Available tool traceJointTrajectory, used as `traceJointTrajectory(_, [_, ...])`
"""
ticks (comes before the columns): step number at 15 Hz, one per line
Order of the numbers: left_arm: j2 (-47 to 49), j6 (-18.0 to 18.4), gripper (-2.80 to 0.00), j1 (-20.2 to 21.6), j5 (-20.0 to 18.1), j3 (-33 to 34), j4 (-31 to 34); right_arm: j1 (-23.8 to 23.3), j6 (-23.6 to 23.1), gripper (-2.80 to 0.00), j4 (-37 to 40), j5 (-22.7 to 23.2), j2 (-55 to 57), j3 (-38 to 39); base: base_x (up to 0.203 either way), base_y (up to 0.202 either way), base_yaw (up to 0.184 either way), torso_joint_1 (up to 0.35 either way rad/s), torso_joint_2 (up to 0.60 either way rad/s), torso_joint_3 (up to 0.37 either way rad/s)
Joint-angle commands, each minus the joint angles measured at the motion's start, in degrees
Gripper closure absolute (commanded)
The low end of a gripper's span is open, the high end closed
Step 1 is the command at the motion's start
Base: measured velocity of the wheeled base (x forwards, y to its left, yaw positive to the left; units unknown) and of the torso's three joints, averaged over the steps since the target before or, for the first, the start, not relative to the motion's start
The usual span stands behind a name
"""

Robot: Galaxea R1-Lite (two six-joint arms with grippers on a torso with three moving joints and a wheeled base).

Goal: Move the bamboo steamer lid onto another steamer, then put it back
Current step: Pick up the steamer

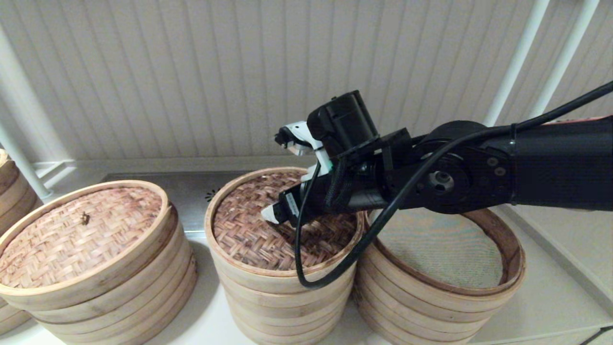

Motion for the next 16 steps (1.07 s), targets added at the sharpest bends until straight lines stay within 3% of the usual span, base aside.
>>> traceJointTrajectory(1, [0.0, 0.0, 0.00, 0.0, 0.0, 0.0, 0.0, 0.0, 0.0, -2.80, 0.0, 0.0, 0.4, -0.9, 0.000, 0.000, 0.000, 0.000, 0.00, 0.000])
traceJointTrajectory(5, [0.0, 0.0, 0.00, 0.0, 0.0, 0.0, 0.0, 0.0, 0.1, -2.80, 0.0, -0.1, 1.7, -1.9, 0.000, 0.000, 0.000, 0.000, 0.00, 0.000])
traceJointTrajectory(6, [0.1, 0.0, 0.00, 0.0, 0.0, 0.0, 0.0, 0.0, 0.1, 0.00, 0.0, -0.1, 1.7, -1.9, 0.000, 0.000, 0.000, 0.000, 0.00, 0.000])
traceJointTrajectory(16, [0.0, 0.0, 0.00, 0.0, 0.0, 0.0, 0.0, 0.0, 0.0, 0.00, 0.0, -0.1, 2.0, -1.9, 0.000, 0.000, 0.000, 0.000, 0.00, 0.000])
